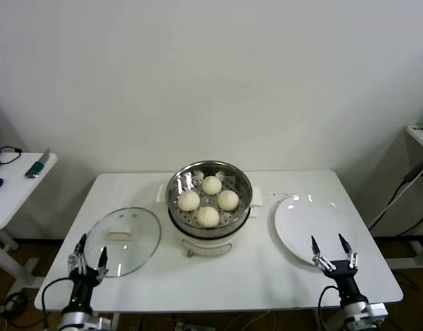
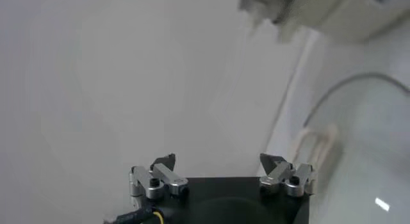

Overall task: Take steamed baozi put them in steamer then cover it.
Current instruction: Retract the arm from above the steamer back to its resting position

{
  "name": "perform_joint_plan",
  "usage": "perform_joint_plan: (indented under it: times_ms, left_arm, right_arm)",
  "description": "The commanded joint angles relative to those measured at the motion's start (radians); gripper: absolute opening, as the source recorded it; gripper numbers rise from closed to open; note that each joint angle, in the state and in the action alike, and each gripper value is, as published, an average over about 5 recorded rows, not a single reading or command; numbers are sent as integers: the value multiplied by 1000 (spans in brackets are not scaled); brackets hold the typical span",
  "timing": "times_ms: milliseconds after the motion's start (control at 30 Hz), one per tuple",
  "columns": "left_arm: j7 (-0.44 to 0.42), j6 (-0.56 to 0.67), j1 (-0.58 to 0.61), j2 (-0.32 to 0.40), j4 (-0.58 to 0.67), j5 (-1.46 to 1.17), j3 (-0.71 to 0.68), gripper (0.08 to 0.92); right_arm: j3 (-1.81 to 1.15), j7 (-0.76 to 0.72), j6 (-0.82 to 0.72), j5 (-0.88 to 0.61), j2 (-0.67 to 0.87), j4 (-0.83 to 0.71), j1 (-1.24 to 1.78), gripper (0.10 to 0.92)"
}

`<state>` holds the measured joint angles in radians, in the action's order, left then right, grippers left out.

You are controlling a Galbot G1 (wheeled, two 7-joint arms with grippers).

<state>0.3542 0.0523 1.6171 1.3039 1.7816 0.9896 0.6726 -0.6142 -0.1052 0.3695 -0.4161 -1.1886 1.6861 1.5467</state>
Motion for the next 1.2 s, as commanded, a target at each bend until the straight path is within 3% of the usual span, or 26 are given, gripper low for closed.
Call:
perform_joint_plan:
  times_ms: [33,1200]
  left_arm:
    - [100,-19,-110,-17,-248,319,-15,823]
    - [75,-34,-391,-54,-469,329,-120,823]
  right_arm:
    - [-6,6,44,21,-62,-12,38,823]
    - [-43,26,89,25,-96,4,99,823]
